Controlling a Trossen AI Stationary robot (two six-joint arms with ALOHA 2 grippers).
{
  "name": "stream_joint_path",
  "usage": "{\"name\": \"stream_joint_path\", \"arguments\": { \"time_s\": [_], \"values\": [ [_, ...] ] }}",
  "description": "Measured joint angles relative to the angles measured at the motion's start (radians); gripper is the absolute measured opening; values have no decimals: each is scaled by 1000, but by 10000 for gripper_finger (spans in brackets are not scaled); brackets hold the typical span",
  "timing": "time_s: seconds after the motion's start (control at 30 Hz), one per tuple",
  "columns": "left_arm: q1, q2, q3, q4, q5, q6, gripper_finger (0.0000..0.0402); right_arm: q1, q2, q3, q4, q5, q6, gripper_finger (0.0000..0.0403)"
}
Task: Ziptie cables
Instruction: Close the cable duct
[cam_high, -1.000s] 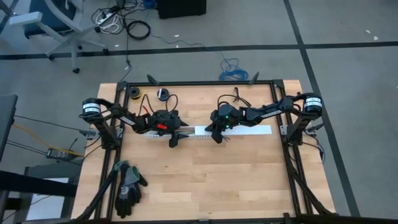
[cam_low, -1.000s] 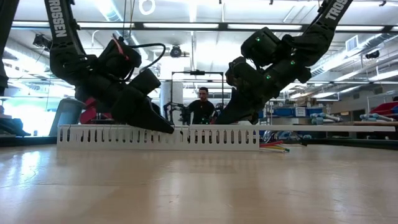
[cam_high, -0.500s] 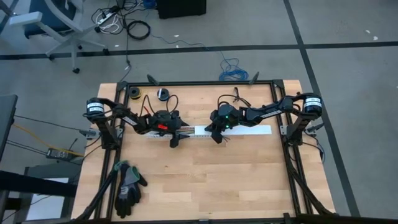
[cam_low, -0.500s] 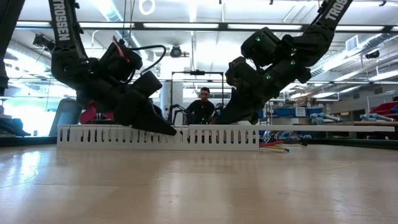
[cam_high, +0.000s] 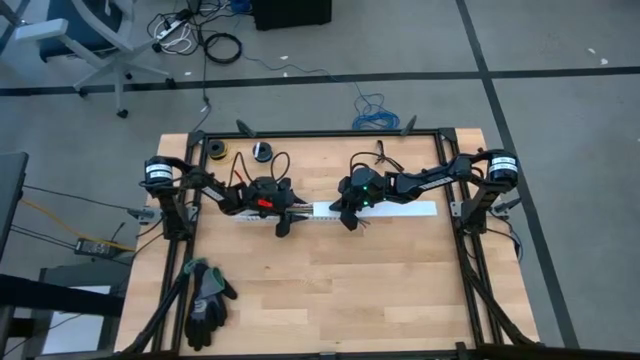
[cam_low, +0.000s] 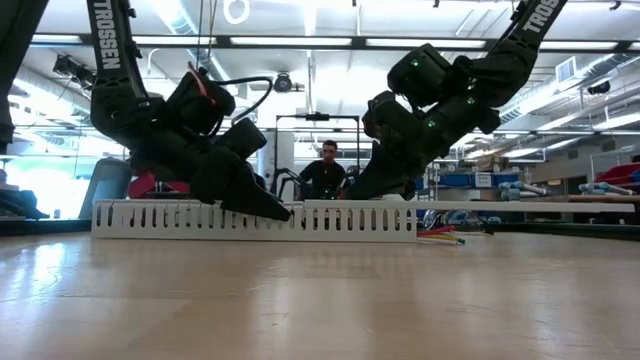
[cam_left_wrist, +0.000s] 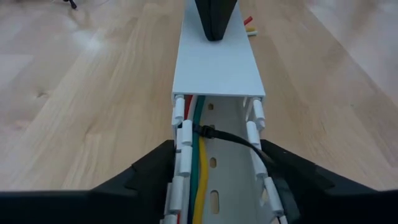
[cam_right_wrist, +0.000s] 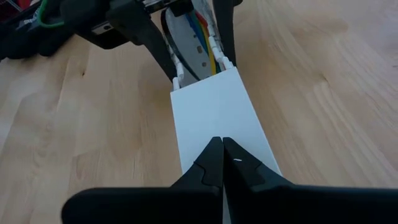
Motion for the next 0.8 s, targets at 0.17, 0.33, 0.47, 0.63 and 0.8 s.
{"name": "stream_joint_path", "arguments": {
  "time_s": [0.17,0.33,0.47,0.63,0.8],
  "values": [
    [0,0,0,-2,0,0,229,0,0,0,10,0,-2,0],
    [0,0,0,-4,1,1,230,0,-34,-1,25,6,-11,0],
    [0,0,0,-7,1,1,230,0,-112,0,-26,7,-22,0],
    [0,0,0,-9,1,1,230,0,-228,-1,-255,39,-23,0],
    [0,0,0,-11,-10,1,230,1,-325,-1,-558,99,43,0]
  ]
}}
